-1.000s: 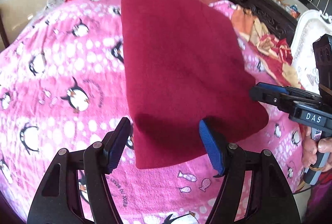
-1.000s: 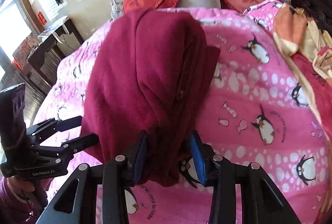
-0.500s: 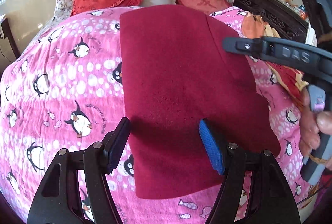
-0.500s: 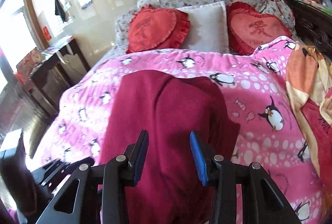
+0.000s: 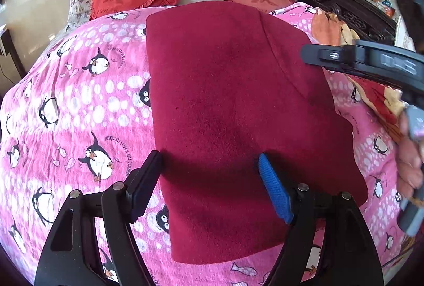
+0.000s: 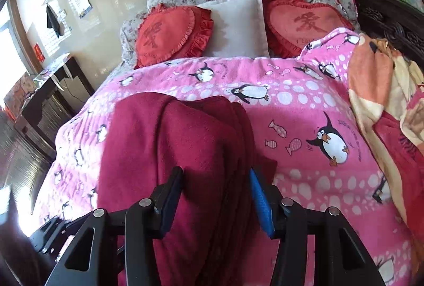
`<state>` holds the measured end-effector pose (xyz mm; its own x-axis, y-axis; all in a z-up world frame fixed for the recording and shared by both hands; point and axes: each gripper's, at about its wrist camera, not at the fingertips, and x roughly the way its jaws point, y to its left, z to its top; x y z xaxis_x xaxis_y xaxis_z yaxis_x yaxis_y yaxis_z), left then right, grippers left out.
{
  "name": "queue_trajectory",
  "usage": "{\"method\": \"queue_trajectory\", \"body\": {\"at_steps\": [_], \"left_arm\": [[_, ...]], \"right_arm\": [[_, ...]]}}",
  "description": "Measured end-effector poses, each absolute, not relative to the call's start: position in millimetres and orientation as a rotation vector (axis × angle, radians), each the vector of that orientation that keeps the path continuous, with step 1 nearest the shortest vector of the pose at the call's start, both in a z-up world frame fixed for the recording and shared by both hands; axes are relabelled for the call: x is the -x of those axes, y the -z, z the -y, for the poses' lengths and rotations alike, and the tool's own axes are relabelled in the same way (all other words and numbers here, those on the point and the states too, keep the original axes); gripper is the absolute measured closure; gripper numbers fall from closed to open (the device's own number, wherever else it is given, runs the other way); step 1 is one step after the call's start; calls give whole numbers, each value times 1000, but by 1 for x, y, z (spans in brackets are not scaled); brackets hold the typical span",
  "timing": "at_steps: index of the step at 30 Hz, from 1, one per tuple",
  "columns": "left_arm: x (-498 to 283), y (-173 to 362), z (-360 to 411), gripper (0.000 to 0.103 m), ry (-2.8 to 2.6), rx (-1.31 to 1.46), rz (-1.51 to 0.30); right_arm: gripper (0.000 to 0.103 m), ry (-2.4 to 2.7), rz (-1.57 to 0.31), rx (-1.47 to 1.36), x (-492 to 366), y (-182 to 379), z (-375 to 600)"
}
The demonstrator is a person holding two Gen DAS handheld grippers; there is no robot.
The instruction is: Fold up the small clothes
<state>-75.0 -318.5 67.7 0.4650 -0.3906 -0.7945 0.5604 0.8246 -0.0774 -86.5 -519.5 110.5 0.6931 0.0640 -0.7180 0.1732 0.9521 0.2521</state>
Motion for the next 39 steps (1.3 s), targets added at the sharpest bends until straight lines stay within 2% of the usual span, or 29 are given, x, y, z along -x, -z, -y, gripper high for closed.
{"method": "queue_trajectory", "body": {"at_steps": [4,8,11,12,13,16,23,27,30,32,33,34,35,37,39], "left_arm": [[76,-67,318,27,586,-199,-917],[74,-72,309,27,624,-150,-951],[67,-79,289,27,677,-32,-959],[62,-81,282,26,687,10,-962],[56,-82,278,25,695,46,-970],[37,-74,269,23,702,147,-1022],[18,-49,278,22,742,215,-1112],[16,-47,285,22,756,200,-1109],[14,-43,291,15,746,194,-1113],[13,-40,294,15,742,201,-1124],[13,-39,294,15,744,206,-1129],[13,-38,296,15,746,207,-1133],[15,-39,298,15,756,204,-1133],[19,-42,305,20,774,171,-1118],[23,-48,306,35,790,155,-1097]], "right_arm": [[54,17,-792,-276,113,-118,499],[54,107,-902,-224,117,-79,497],[54,58,-867,-383,128,-69,517],[51,44,-846,-418,132,-71,523],[43,39,-828,-431,134,-73,526],[27,14,-779,-461,139,-76,533],[26,-78,-808,-636,126,-54,545],[26,-101,-821,-619,117,-47,538],[25,-114,-821,-608,112,-47,533],[25,-113,-823,-598,110,-46,530],[26,-113,-822,-597,110,-46,529],[34,-110,-820,-600,109,-46,527],[37,-109,-817,-605,111,-46,527],[50,-102,-802,-609,113,-47,526],[57,-97,-793,-596,118,-51,523]]}}
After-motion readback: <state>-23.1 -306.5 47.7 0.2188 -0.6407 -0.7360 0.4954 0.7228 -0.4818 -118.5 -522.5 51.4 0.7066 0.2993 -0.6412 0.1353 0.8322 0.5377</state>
